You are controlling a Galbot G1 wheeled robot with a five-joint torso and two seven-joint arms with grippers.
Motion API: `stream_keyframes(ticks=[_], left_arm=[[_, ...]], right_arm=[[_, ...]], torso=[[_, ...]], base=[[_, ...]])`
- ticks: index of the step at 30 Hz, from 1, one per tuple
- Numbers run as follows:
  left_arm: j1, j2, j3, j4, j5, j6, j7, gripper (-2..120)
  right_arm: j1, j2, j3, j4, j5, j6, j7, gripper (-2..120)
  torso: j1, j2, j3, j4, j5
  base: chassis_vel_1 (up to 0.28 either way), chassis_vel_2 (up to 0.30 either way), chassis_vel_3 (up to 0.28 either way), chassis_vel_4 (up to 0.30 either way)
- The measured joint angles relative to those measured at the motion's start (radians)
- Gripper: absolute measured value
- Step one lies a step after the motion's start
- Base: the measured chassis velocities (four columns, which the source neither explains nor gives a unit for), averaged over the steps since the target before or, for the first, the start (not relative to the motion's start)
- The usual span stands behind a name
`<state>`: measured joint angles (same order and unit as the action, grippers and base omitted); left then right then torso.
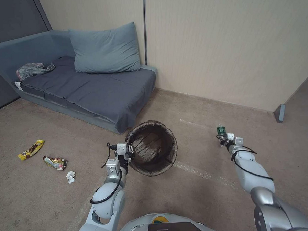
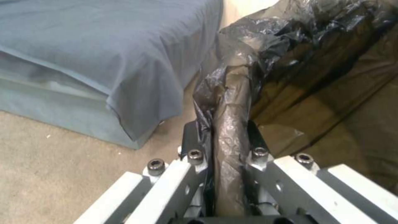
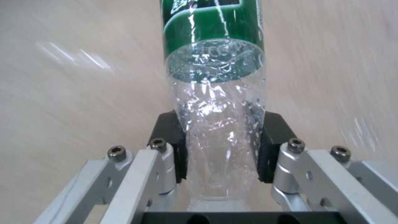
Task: Pick up the trash bin, then pick up the garbage from the floor and place it into the trash bin.
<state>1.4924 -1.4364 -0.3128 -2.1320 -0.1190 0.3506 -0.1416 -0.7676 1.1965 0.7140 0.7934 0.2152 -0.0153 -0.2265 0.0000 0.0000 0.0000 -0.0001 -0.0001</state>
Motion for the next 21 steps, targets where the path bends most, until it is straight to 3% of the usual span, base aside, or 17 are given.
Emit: stream_keyframes(ticks=[1,3,4,6,7,9,10,11,13,16,21], left_arm=[[0.0,0.0,0.0,0.0,0.0,0.0,0.0,3],[-0.006,-0.001,0.0,0.009,-0.004,0.003,-0.001,3],[-0.006,-0.001,0.0,0.009,-0.004,0.003,-0.001,3],[-0.01,-0.003,0.004,0.015,-0.006,0.006,-0.002,3],[-0.01,-0.003,0.004,0.015,-0.006,0.006,-0.002,3],[-0.013,-0.005,0.012,0.021,-0.008,0.008,-0.003,3],[-0.013,-0.005,0.012,0.021,-0.008,0.008,-0.003,3],[-0.015,-0.007,0.016,0.024,-0.009,0.01,-0.003,3],[-0.019,-0.012,0.029,0.031,-0.009,0.014,-0.004,3],[-0.02,-0.016,0.038,0.034,-0.009,0.016,-0.004,3],[-0.02,-0.016,0.038,0.034,-0.009,0.016,-0.004,3]], right_arm=[[0.0,0.0,0.0,0.0,0.0,0.0,0.0,30],[-0.115,0.023,-0.001,0.22,0.08,0.137,-0.091,30],[-0.115,0.023,-0.001,0.22,0.08,0.137,-0.091,30],[-0.212,0.043,-0.004,0.445,0.134,0.201,-0.162,30],[-0.212,0.043,-0.004,0.445,0.134,0.201,-0.162,30],[-0.327,0.057,-0.024,0.711,0.174,0.242,-0.224,30],[-0.327,0.057,-0.024,0.711,0.174,0.242,-0.224,30],[-0.376,0.059,-0.04,0.811,0.179,0.251,-0.241,30],[-0.463,0.052,-0.09,0.984,0.191,0.263,-0.262,30],[-0.508,0.04,-0.137,1.059,0.194,0.269,-0.27,30],[-0.514,0.037,-0.144,1.069,0.194,0.27,-0.271,30]], torso=[[0.0,0.0,0.0,0.0,0.0],[0.0,0.0,0.0,0.0002,0.0001],[0.0,0.0,0.0,0.0002,0.0001],[0.0,0.0,0.0,0.0,0.0004],[0.0,0.0,0.0,0.0,0.0004],[0.0,0.0,0.0,0.0005,-0.0012],[0.0,0.0,0.0,0.0005,-0.0012],[0.0,0.0,0.0,0.0001,0.0003],[0.0,0.0,0.0,-0.0002,-0.001],[0.0,0.0,0.0,-0.0002,0.0001],[0.0,0.0,0.0,-0.0002,0.0003]], base=[[0.0,0.0,0.0,0.0],[0.0,0.0,0.0,0.0],[0.0,0.0,0.0,0.0],[0.0,0.0,0.0,0.0],[0.0,0.0,0.0,0.0],[0.0,0.0,0.0,0.0],[0.0,0.0,0.0,0.0],[0.0,0.0,0.0,0.0],[0.0,0.0,0.0,0.0],[0.0,0.0,0.0,0.0],[0.0,0.0,0.0,0.0]])
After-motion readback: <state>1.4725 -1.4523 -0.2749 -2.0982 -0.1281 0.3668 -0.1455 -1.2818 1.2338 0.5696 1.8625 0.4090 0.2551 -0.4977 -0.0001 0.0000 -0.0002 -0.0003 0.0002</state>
